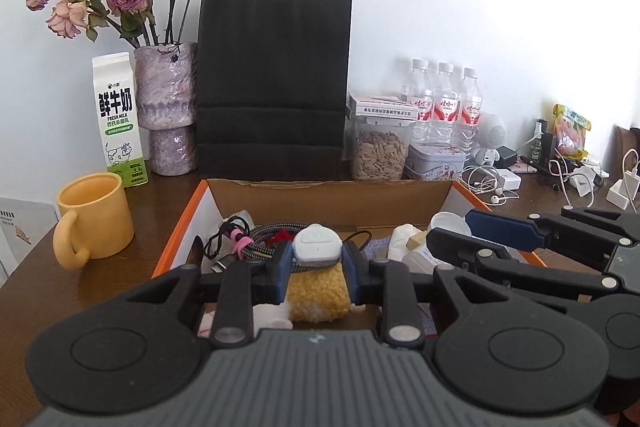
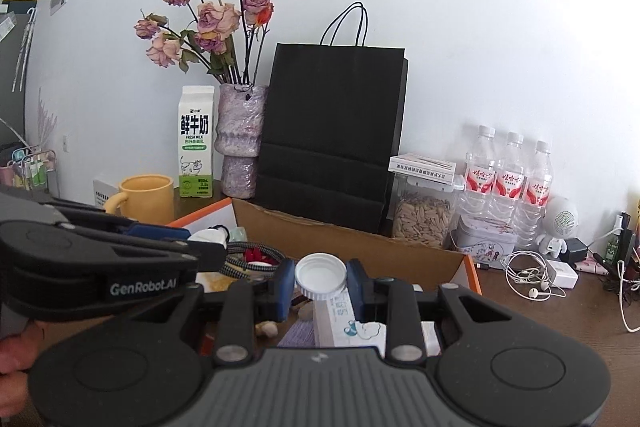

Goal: Organize objects
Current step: 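Carry both caps over the box and lower them with both grippers, then open both grippers to drop the caps into the box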

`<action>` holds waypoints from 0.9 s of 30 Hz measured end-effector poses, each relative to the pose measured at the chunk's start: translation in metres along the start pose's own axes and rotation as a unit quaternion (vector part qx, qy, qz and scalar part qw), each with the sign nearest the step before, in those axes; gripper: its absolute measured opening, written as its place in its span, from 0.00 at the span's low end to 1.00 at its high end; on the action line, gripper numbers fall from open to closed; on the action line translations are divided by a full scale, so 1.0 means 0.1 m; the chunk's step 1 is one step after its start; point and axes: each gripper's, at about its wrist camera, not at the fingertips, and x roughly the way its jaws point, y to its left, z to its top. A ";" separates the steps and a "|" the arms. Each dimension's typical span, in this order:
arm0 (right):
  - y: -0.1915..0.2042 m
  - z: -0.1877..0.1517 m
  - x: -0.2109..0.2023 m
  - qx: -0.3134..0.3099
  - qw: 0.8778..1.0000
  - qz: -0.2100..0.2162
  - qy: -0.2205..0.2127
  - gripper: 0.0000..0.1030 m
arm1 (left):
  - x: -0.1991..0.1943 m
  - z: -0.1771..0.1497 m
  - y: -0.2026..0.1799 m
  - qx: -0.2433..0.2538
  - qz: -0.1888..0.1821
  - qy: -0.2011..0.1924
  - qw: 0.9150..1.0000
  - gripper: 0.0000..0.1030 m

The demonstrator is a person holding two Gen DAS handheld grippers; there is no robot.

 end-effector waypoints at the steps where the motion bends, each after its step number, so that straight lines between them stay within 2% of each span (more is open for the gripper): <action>1: -0.02 0.02 0.04 0.001 1.000 -0.001 -0.001 0.26 | 0.04 0.02 0.00 -0.001 -0.001 -0.001 1.000 0.27; 12: -0.29 0.08 0.47 0.022 1.000 -0.001 -0.001 0.26 | 0.47 0.16 0.09 -0.013 0.007 0.004 1.000 0.27; 20: -0.37 0.08 0.61 0.019 1.000 -0.005 0.008 0.27 | 0.61 0.19 0.12 -0.008 0.010 0.006 1.000 0.27; 23: -0.38 0.05 0.64 0.020 1.000 -0.009 0.014 0.28 | 0.62 0.19 0.14 -0.007 0.012 0.005 1.000 0.31; 24: -0.39 0.04 0.64 0.021 1.000 -0.011 0.016 0.29 | 0.62 0.19 0.14 -0.008 0.013 0.004 1.000 0.35; 26: -0.40 0.04 0.65 0.024 0.999 -0.017 0.019 0.49 | 0.62 0.19 0.14 -0.005 0.018 -0.002 1.000 0.50; 27: -0.41 0.03 0.65 0.026 0.999 -0.020 0.019 0.54 | 0.61 0.19 0.14 -0.004 0.023 -0.005 1.000 0.53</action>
